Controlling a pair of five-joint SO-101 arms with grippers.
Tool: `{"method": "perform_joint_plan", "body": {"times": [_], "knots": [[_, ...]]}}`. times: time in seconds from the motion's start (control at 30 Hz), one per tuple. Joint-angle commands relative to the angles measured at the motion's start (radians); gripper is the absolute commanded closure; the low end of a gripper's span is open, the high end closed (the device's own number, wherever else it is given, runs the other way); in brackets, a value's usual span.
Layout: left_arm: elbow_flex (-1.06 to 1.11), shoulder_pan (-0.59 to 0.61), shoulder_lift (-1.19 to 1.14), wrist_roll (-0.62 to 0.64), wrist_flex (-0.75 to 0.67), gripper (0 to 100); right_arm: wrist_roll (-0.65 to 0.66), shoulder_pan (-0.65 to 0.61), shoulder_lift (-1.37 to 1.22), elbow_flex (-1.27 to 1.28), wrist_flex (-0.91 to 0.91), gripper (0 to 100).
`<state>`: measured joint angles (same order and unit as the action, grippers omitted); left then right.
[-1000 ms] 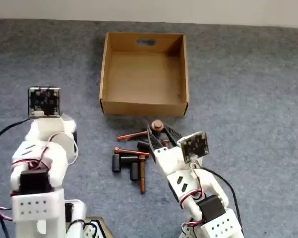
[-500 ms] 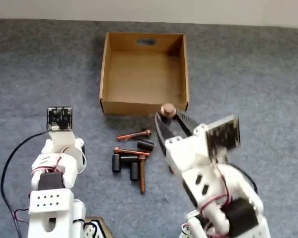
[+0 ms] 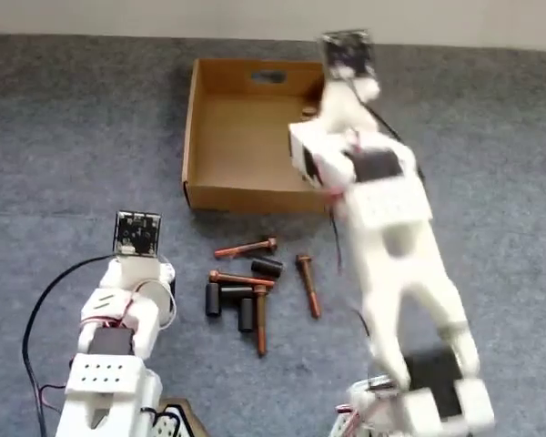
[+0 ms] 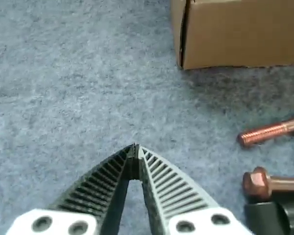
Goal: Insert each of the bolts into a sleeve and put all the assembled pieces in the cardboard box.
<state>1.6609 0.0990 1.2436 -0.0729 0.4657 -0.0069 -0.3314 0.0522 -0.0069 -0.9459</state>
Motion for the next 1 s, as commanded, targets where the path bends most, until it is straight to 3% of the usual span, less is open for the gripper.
{"method": "perform_joint_plan", "body": {"times": [0.0, 0.53, 0.97], "knots": [[-0.004, -0.018, 0.008, -0.051, -0.025, 99, 0.002, 0.01, -0.213, -0.302, -0.07, 99.3], [-0.002, -0.018, 0.007, -0.092, -0.025, 99, 0.002, 0.024, -0.958, -1.265, -0.509, 99.3], [-0.001, -0.018, 0.007, -0.092, -0.025, 99, 0.002, 0.056, -1.099, -1.356, -0.595, 99.3]]}}
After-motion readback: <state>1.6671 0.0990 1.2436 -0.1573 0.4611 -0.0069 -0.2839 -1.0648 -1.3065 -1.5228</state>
